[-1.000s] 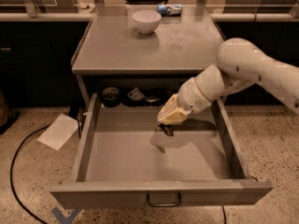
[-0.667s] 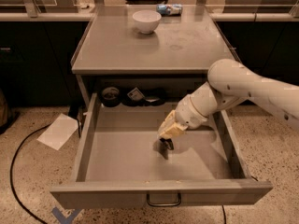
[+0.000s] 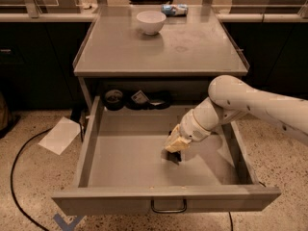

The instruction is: Place rxbar chocolate into top drawer

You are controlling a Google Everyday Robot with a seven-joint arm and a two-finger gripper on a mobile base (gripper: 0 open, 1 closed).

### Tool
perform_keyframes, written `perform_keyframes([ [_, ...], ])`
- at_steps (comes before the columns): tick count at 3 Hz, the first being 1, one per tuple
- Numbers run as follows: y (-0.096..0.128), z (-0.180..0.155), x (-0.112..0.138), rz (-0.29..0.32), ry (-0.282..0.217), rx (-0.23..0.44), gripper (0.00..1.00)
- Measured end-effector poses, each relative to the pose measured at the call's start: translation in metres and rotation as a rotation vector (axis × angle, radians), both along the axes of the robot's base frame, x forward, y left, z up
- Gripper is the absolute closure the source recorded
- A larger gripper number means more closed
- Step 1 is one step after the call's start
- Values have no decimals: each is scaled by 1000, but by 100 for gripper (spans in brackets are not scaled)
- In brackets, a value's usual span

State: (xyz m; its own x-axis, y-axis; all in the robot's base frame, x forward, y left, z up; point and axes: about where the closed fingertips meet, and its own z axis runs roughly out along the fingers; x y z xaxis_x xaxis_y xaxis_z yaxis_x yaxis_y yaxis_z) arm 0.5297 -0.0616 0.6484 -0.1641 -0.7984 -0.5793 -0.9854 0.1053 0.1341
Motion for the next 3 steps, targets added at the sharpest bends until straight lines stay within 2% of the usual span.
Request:
perform_keyframes([
  [3,0,0,0,0,0,0,13],
])
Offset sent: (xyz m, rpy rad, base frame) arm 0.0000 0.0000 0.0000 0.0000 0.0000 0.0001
